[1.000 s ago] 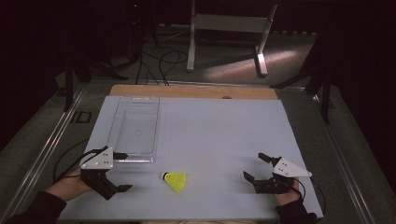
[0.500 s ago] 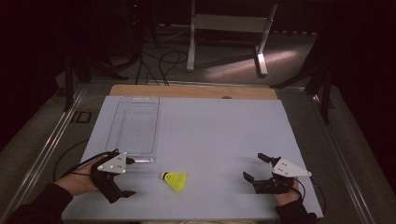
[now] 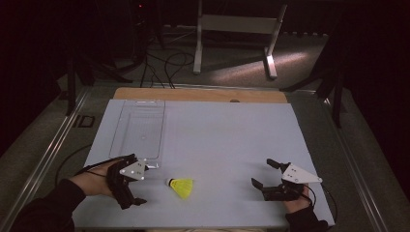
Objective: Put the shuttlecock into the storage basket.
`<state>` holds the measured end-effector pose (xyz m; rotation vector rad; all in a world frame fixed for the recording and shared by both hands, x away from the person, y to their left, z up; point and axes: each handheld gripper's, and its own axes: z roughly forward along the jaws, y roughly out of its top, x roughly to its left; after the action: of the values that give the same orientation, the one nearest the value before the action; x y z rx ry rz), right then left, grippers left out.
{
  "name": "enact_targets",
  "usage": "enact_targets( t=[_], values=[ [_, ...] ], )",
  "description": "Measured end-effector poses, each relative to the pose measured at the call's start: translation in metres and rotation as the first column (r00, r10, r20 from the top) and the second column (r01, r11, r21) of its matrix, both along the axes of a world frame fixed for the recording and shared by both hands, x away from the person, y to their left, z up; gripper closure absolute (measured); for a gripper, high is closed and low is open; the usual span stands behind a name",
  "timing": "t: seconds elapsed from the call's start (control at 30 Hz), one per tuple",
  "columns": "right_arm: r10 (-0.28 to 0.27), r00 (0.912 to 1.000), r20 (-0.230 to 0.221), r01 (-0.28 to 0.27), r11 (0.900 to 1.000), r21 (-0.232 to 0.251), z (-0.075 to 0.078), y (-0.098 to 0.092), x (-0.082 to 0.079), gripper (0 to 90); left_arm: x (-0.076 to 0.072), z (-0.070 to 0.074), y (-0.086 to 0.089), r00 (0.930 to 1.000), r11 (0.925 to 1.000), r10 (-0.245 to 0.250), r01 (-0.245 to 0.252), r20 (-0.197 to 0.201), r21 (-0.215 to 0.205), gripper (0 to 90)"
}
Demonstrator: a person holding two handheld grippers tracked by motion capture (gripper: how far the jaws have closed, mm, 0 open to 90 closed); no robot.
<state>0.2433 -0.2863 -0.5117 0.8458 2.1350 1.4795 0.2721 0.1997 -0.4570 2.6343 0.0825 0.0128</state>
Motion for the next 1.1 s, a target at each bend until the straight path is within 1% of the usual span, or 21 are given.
enact_targets(
  t=[0.07, 0.1, 0.13, 0.17, 0.2, 0.23, 0.27, 0.43, 0.47, 0.5, 0.57, 0.6, 0.63, 0.7, 0.73, 0.77, 0.8, 0.9, 1.1],
  values=[
    [0.002, 1.0, -0.001, -0.002, 1.0, 0.002, 0.0, 0.0, 0.0, 8.9, 0.001, 0.001, -0.003, 1.0, 0.9999, -0.004, 0.005, 0.007, -0.013, 1.2],
    [0.002, 1.0, -0.001, -0.002, 1.0, 0.001, 0.0, 0.0, 0.0, 8.9, 0.002, 0.001, -0.005, 0.9999, 0.9996, -0.014, 0.014, 0.004, -0.024, 1.7],
    [0.003, 1.0, 0.0, -0.003, 1.0, 0.001, 0.0, 0.0, 0.0, 8.9, 0.004, 0.001, -0.006, 0.9998, 0.9993, -0.016, 0.016, 0.01, -0.034, 2.0],
    [0.005, 1.0, -0.001, -0.005, 1.0, 0.0, 0.0, 0.0, 0.0, 8.9, 0.005, 0.001, -0.007, 0.9998, 0.9991, -0.018, 0.018, 0.014, -0.037, 2.6],
    [0.006, 1.0, 0.0, -0.006, 1.0, -0.001, 0.0, 0.0, 0.0, 8.9, 0.006, 0.001, -0.009, 0.9997, 0.9989, -0.019, 0.019, 0.015, -0.044, 4.7],
    [0.008, 1.0, 0.0, -0.008, 1.0, -0.001, 0.0, 0.0, 0.0, 8.9, 0.007, 0.0, -0.01, 0.9998, 0.9984, -0.018, 0.019, 0.012, -0.053, 4.8],
    [0.009, 1.0, 0.0, -0.009, 1.0, -0.002, 0.0, 0.0, 0.0, 8.9, 0.009, -0.001, -0.011, 0.9995, 0.9983, -0.027, 0.027, 0.016, -0.05, 6.6],
    [0.007, 1.0, -0.003, -0.007, 1.0, 0.002, 0.0, 0.0, 0.0, 8.9, 0.013, -0.006, -0.018, 0.9993, 0.9986, -0.032, 0.033, 0.02, -0.042, 10.8],
    [0.008, 1.0, -0.002, -0.008, 1.0, 0.002, 0.0, 0.0, 0.0, 8.9, 0.014, -0.007, -0.02, 0.9991, 0.9986, -0.033, 0.034, 0.026, -0.041, 13.5],
    [0.01, 1.0, -0.001, -0.01, 1.0, 0.001, 0.0, 0.0, 0.0, 8.9, 0.015, -0.008, -0.021, 0.9987, 0.9989, -0.032, 0.033, 0.04, -0.034, 14.1],
    [0.01, 0.9999, -0.002, -0.01, 1.0, 0.0, 0.0, 0.0, 0.0, 8.9, 0.016, -0.01, -0.024, 0.9983, 0.9985, -0.044, 0.045, 0.038, -0.029, 16.3],
    [0.011, 0.9999, -0.002, -0.011, 1.0, 0.0, 0.0, 0.0, 0.0, 8.9, 0.017, -0.01, -0.026, 0.9982, 0.9987, -0.043, 0.044, 0.042, -0.027, 16.6],
    [0.011, 0.9999, -0.004, -0.011, 1.0, 0.001, 0.0, 0.0, 0.0, 8.9, 0.018, -0.011, -0.027, 0.9983, 0.9984, -0.049, 0.05, 0.032, -0.028, 18.0],
    [0.011, 0.9999, -0.005, -0.011, 1.0, 0.001, 0.0, 0.0, 0.0, 8.9, 0.019, -0.011, -0.031, 0.9978, 0.9983, -0.056, 0.057, 0.036, -0.017, 19.6],
    [0.012, 0.9999, -0.007, -0.012, 1.0, 0.001, 0.0, 0.0, 0.0, 8.9, 0.019, -0.012, -0.032, 0.9974, 0.998, -0.061, 0.061, 0.037, -0.014, 21.8],
    [0.014, 0.9999, -0.007, -0.014, 1.0, 0.0, -0.001, 0.0, 0.0, 8.9, 0.02, -0.012, -0.034, 0.9973, 0.9979, -0.063, 0.063, 0.039, -0.012, 21.8],
    [0.014, 0.9999, -0.01, -0.014, 1.0, 0.001, -0.001, 0.001, 0.0, 8.9, 0.021, -0.013, -0.036, 0.9974, 0.9978, -0.064, 0.065, 0.032, -0.017, 23.5],
    [0.018, 0.9998, -0.011, -0.018, 1.0, 0.0, -0.001, 0.001, 0.0, 8.9, 0.024, -0.016, -0.041, 0.9967, 0.9973, -0.073, 0.073, 0.033, 0.005, 25.4],
    [0.021, 0.9997, -0.012, -0.021, 1.0, 0.0, -0.001, 0.001, 0.0, 8.9, 0.027, -0.022, -0.052, 0.9958, 0.9958, -0.09, 0.089, 0.02, 0.019, 31.9]
  ],
)
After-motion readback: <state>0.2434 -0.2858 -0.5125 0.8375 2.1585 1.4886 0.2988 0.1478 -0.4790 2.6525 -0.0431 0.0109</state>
